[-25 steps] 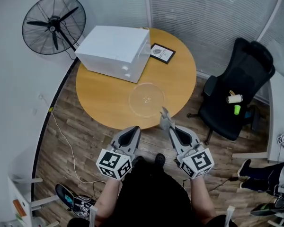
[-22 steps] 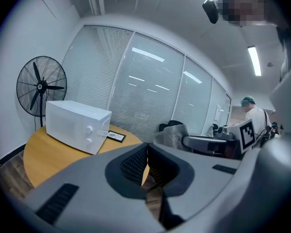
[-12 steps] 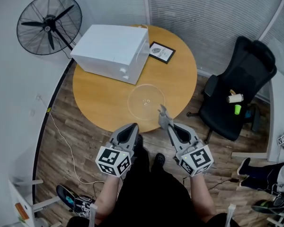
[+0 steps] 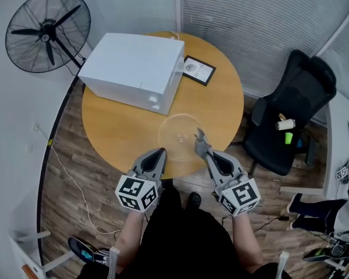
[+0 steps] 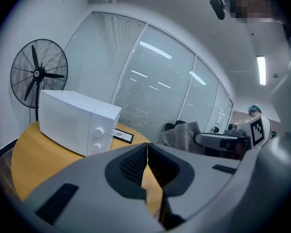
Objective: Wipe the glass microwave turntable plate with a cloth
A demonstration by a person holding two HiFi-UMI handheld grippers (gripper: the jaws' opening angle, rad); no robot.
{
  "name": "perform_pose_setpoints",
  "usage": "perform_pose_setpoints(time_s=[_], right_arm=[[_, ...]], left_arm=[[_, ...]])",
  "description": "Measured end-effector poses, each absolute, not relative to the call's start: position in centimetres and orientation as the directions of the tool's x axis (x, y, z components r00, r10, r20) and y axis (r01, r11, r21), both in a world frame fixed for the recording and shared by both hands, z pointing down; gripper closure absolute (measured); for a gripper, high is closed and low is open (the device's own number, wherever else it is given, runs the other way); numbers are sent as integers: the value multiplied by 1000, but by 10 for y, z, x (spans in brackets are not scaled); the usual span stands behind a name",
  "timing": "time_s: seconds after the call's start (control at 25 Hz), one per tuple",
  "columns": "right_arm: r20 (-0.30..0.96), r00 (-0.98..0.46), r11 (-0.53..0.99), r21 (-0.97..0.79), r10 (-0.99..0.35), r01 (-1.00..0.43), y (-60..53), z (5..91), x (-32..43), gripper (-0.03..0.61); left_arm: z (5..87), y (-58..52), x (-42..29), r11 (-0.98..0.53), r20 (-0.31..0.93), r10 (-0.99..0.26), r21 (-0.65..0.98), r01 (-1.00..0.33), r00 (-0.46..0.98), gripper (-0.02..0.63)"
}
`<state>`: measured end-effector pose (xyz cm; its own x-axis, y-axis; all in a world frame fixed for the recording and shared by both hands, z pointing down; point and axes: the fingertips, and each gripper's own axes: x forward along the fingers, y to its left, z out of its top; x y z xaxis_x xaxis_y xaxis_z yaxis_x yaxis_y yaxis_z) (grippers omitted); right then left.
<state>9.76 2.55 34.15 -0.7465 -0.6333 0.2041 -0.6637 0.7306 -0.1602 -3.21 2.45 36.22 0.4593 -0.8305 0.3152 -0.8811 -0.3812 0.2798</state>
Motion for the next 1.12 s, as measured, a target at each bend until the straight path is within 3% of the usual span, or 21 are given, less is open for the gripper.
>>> perform_pose_setpoints(time_s=[0.64,1.12], right_arm=[[345,-621,637,-78,-704,-767,-50,396,25,557],[448,-598,657,-31,-665,-753,-70,445,-3,557]], left_arm=[[451,-58,-109,-428,424,-688,419,-801,589,589],[552,-57,-119,-343,557,-549,531,-775,624,529]])
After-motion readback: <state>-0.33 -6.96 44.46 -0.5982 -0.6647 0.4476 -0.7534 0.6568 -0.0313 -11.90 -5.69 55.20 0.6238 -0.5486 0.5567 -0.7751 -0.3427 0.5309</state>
